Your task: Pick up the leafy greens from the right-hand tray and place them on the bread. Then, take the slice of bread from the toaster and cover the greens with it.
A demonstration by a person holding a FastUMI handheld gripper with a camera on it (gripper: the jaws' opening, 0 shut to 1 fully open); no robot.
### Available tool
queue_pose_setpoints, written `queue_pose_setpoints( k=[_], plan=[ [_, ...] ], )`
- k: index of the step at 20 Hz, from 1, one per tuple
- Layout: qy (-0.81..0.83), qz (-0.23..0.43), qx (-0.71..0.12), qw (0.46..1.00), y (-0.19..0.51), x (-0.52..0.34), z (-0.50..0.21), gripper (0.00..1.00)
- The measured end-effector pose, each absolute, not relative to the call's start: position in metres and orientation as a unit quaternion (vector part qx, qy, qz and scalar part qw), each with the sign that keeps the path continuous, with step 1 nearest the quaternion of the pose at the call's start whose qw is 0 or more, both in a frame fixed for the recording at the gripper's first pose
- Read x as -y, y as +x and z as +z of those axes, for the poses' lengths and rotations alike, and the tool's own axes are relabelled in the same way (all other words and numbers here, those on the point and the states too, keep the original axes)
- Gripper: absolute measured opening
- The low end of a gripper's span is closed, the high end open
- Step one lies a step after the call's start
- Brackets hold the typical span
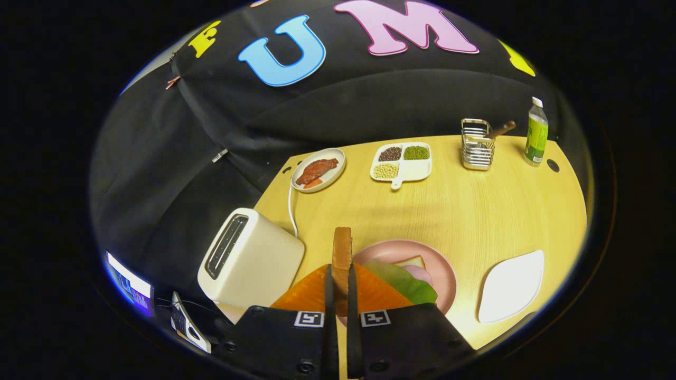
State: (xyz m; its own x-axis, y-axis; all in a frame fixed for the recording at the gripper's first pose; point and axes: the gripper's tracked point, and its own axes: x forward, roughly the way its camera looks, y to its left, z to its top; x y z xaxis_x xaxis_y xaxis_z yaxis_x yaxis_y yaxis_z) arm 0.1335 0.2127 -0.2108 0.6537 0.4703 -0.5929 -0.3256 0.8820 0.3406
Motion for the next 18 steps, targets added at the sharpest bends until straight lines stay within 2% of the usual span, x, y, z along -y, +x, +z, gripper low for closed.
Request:
queue_pose_setpoints(
  k=[9, 14, 15, 18],
  plan=[
    [0.106, 0.186, -0.379, 0.9, 0.144, -0.174, -0.246, 0.11],
    [0.087, 0.16, -0.396, 0.9, 0.141, -0.148, -0.267, 0.16],
    [0.079, 0.155, -0.395, 0.902, 0.142, -0.144, -0.27, 0.19],
    [0.038, 0.146, -0.392, 0.907, 0.141, -0.133, -0.276, 0.36]
  ],
)
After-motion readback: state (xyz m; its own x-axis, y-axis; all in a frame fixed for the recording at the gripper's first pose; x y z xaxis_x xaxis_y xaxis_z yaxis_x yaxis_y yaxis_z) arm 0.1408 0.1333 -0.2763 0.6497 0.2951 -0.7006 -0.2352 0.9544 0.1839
